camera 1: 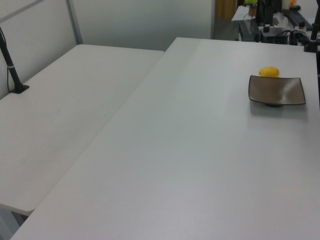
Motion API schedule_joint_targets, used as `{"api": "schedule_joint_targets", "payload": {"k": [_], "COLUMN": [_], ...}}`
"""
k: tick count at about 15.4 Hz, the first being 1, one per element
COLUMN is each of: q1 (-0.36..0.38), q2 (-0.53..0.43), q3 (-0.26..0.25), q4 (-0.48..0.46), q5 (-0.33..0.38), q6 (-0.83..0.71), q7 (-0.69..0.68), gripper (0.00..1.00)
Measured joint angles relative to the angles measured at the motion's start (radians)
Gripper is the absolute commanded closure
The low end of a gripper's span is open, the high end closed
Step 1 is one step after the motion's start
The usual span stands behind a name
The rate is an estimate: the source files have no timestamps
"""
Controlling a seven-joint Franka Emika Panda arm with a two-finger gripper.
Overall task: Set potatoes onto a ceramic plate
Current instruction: 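Move the gripper from above the plate toward the yellow potato, then lower the open gripper over the yellow potato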
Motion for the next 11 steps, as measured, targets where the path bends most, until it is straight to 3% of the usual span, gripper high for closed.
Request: {"api": "schedule_joint_targets", "payload": {"k": [5,11], "q1": [-0.008,-0.01], "q2": [0.011,0.058], "q3": [-0.113,-0.171], "q4": [-0.032,-0.175], "q5": [-0.006,-0.007], "q6": [0.047,0.262], "q7": [-0.245,-0.363], "gripper": [0.0,0.0]}}
